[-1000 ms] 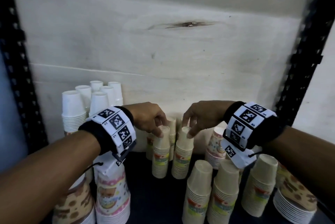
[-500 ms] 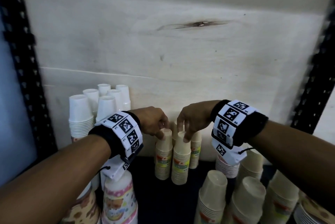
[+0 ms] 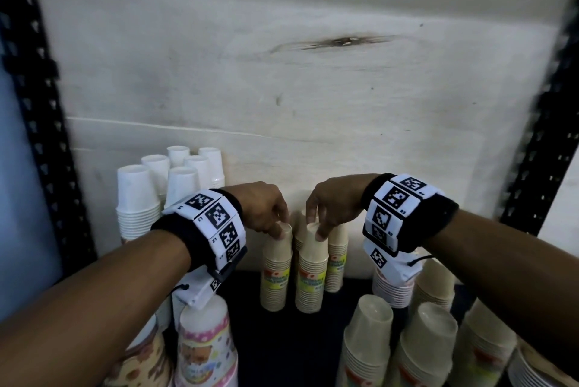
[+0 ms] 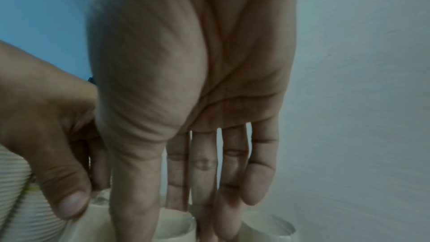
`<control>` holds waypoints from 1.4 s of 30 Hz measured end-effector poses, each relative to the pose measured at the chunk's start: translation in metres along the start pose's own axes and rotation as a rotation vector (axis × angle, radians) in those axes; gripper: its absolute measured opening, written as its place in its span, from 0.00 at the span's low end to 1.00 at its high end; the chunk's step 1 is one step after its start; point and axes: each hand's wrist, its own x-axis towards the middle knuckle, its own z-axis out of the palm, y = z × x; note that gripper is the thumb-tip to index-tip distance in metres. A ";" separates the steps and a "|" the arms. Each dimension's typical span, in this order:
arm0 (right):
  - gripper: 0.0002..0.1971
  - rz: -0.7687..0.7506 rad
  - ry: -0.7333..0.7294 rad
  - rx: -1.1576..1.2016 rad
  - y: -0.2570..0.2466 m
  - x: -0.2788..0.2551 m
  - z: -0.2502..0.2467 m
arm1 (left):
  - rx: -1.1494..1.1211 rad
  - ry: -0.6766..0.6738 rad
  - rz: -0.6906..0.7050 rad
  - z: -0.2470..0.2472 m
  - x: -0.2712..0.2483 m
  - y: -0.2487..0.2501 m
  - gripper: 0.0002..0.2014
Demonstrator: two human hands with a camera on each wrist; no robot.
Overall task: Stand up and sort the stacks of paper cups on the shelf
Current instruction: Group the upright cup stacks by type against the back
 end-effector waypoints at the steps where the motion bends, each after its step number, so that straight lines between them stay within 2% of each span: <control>1: 0.22 0.000 -0.001 0.000 0.000 0.000 0.000 | 0.002 0.000 0.000 0.001 0.000 0.000 0.22; 10: 0.21 -0.028 0.012 0.013 -0.005 0.000 -0.001 | -0.025 0.011 0.018 0.000 0.001 0.000 0.22; 24: 0.20 -0.017 -0.005 0.022 -0.009 0.007 -0.001 | -0.058 -0.035 -0.067 0.001 0.007 -0.002 0.22; 29: 0.20 0.003 -0.023 0.057 -0.009 0.008 -0.002 | -0.086 -0.011 -0.073 0.004 0.008 -0.004 0.21; 42: 0.20 -0.004 -0.059 0.051 -0.010 0.011 -0.004 | -0.078 -0.016 -0.022 0.004 0.006 -0.003 0.21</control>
